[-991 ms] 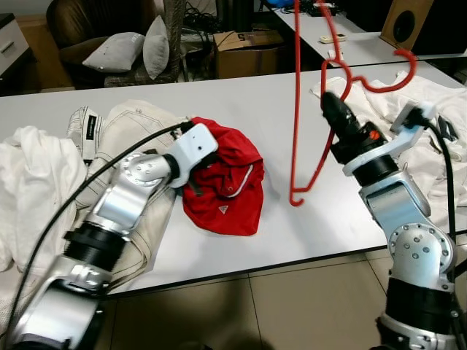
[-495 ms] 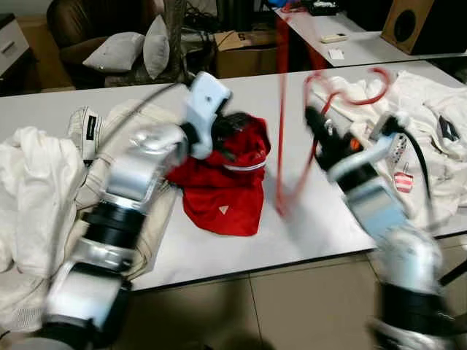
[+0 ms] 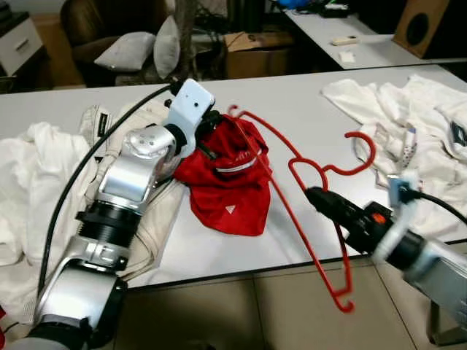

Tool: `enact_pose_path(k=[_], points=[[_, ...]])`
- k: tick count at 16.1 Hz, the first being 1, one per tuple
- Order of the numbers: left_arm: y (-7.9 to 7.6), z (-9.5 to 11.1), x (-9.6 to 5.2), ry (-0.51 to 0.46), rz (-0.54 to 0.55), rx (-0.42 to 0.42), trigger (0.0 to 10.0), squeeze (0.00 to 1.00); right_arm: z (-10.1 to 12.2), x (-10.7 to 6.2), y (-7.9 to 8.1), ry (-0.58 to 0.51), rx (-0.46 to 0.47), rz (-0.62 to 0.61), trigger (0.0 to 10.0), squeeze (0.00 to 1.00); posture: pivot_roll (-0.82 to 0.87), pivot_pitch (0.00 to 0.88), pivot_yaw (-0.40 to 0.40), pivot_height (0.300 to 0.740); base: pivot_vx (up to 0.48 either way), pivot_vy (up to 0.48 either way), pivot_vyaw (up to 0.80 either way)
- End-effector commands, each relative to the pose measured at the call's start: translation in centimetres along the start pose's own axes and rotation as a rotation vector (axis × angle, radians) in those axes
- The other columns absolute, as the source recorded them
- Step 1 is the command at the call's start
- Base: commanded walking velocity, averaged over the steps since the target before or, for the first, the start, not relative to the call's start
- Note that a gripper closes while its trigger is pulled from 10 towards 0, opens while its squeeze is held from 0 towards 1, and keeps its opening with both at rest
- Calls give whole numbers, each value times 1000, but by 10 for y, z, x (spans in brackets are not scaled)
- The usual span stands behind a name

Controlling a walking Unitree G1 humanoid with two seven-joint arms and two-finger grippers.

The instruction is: Hang hanger

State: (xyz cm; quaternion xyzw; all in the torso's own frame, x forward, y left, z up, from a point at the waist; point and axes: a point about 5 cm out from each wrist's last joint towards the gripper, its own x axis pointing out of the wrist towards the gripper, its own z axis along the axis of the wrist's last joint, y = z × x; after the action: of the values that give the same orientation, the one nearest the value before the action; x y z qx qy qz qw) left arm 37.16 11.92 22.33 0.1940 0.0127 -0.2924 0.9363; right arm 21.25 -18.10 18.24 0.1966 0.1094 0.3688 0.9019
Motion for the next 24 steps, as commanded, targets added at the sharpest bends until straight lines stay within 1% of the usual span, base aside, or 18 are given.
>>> enact_pose_path(k=[1,3,6,8,10,13,17,18,19,21,22,23,24], points=[[0,1,2,-5,7,54,0,0,-2,-8,7,48,-19,26,10000,0,7,0,52,740,0,0,0],[-5,5,2,-36,-19,86,0,0,-6,-11,3,81,-7,-11,10000,0,3,0,55,740,0,0,0],[-6,12,0,-74,-20,152,0,0,-11,-11,-7,104,62,-95,10000,0,3,0,49,740,0,0,0],[-8,12,-6,-76,-31,218,0,0,-11,-9,-9,99,90,-113,10000,0,5,0,46,740,0,0,0],[-9,8,-9,-69,-31,258,0,0,-10,-9,-11,94,116,-123,10000,0,5,0,38,740,0,0,0],[-19,9,-12,-81,-85,305,0,0,-8,-8,-15,80,161,-138,10000,0,5,0,34,740,0,0,0],[-35,18,-16,-127,-171,372,0,0,-10,-2,-27,75,266,-201,10000,0,6,0,31,740,0,0,0],[-37,20,-15,-134,-182,378,0,0,-11,-1,-28,71,285,-199,10000,0,6,0,31,740,0,0,0],[-40,20,-16,-136,-205,400,0,0,-11,1,-29,66,300,-201,10000,0,6,0,31,740,0,0,0],[-45,16,-18,-115,-265,472,0,0,-8,3,-31,40,327,-213,10000,0,12,0,31,740,0,0,0],[-49,12,-19,-99,-314,503,0,0,-5,4,-33,14,339,-224,10000,0,12,0,31,740,0,0,0],[-56,6,-22,-78,-387,498,0,0,-1,5,-37,-33,377,-248,10000,0,13,0,31,740,0,0,0],[-58,5,-22,-75,-408,495,0,0,0,5,-39,-51,398,-255,10000,0,13,0,31,740,0,0,0]])
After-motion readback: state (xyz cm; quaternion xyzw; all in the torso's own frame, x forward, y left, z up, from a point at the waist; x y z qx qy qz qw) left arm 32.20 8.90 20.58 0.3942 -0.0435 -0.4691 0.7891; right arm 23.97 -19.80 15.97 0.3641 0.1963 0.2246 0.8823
